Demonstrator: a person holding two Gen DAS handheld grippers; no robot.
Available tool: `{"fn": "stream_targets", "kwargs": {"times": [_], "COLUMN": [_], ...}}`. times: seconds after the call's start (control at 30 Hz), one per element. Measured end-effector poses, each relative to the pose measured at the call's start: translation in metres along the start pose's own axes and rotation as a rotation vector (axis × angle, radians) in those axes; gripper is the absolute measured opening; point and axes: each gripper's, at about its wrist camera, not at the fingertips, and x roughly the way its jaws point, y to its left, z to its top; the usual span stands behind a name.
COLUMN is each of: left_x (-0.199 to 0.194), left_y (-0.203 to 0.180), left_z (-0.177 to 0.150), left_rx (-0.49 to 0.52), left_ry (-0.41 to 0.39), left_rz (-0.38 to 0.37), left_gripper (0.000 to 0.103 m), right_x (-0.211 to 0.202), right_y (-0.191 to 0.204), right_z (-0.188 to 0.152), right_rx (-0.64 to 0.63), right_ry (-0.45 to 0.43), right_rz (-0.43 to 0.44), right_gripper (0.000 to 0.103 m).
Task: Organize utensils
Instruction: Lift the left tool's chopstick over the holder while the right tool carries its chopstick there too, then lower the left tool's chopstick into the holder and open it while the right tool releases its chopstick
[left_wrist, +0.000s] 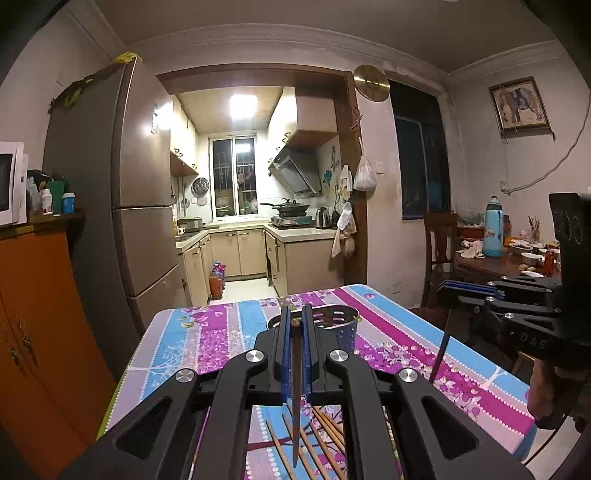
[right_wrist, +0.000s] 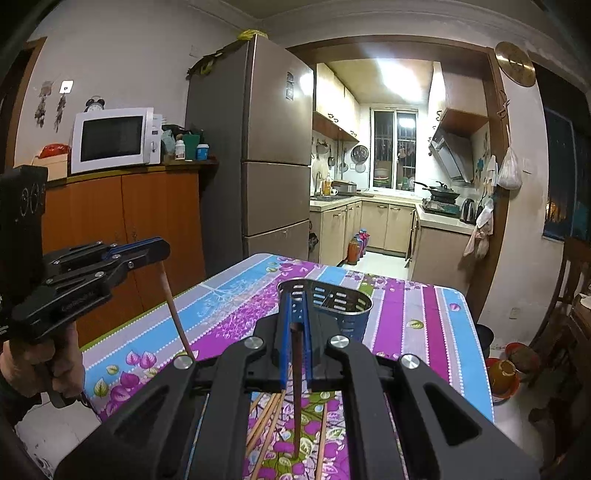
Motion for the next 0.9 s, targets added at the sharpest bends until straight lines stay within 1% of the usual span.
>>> {"fn": "stream_targets", "kwargs": {"times": [0.2, 0.33, 0.6, 0.73, 0.9], "left_x": [0.016, 0.026, 0.046, 0.063, 0.087], "left_y": [0.005, 0.009, 0.017, 0.018, 0.022], "left_z": [0.021, 0.042, 0.093, 0.118, 0.141], "left_rx": [-0.023, -0.033, -0.074, -0.080, -0.080], "left_ry": [0.021, 0.020, 0.004, 0.002, -0.010], "left_rz": [-0.013, -0.019, -0.020, -0.023, -0.007], "left_gripper": [0.007, 0.007, 0.007, 0.007, 0.007], "right_x": [0.008, 0.015, 0.030, 0.041, 0.055], "right_y": [-0.007, -0.015, -0.037, -0.046, -0.055], "right_z": [0.022, 0.041, 0.091, 0.113, 0.144], "right_rx": [0.020, 0.026, 0.055, 0.060, 0.049], "right_ry": [-0.013, -0.023, -0.057, -0.063, -0.082], "right_rz": [0.004, 0.000, -0.020, -0.034, -0.050], "right_gripper": [0.005, 0.005, 0.005, 0.005, 0.005]}}
